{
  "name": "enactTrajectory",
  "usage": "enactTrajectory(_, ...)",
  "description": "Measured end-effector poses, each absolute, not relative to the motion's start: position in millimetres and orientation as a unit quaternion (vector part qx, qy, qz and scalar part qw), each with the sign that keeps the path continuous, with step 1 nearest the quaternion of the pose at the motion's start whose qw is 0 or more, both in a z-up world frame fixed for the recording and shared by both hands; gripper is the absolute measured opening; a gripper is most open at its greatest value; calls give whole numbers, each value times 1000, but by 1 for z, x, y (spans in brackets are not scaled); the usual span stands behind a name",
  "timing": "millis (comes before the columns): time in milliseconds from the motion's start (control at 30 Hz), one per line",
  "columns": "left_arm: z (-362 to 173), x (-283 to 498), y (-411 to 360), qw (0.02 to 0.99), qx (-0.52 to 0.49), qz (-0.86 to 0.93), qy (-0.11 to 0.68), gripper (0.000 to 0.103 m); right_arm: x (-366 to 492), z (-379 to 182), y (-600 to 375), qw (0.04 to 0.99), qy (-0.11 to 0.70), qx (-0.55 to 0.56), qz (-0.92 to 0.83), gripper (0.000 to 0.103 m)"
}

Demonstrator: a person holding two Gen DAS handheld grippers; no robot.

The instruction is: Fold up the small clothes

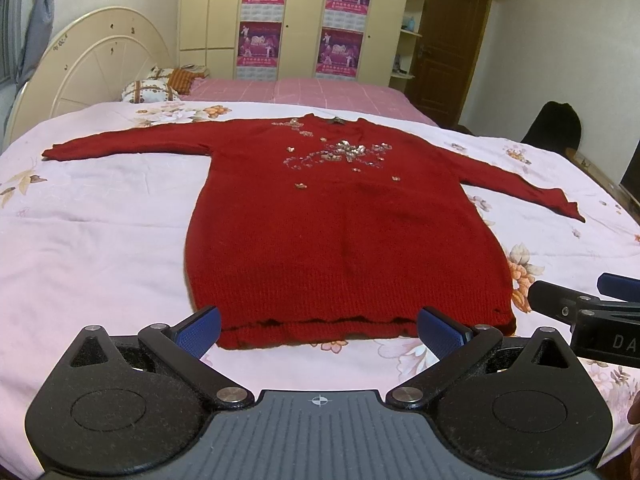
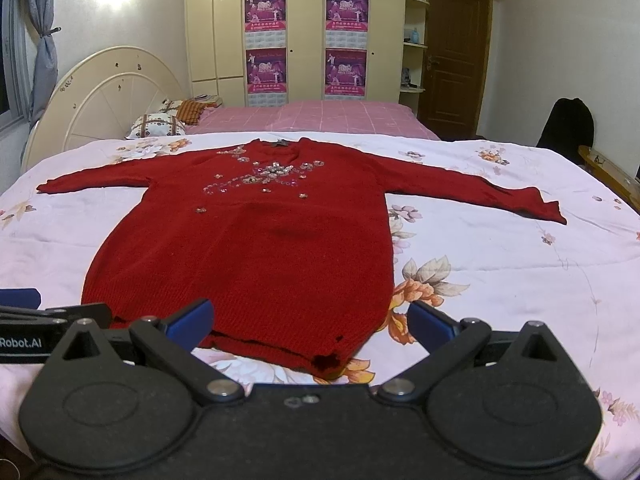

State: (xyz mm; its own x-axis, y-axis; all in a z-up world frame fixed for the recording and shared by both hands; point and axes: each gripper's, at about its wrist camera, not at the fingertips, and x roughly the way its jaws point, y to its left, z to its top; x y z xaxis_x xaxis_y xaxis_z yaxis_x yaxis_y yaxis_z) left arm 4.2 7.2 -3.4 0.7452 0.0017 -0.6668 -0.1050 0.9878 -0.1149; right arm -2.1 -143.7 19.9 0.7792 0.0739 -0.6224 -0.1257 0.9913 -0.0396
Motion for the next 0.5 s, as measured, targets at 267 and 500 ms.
enactTrajectory(267,-4,5,6,931,-72,30,356,103,-2,20,-145,942,329,-38,53,102)
enactTrajectory(500,-4,4,6,931,-72,30,357,103,-2,20,-145,942,330,-38,54,102)
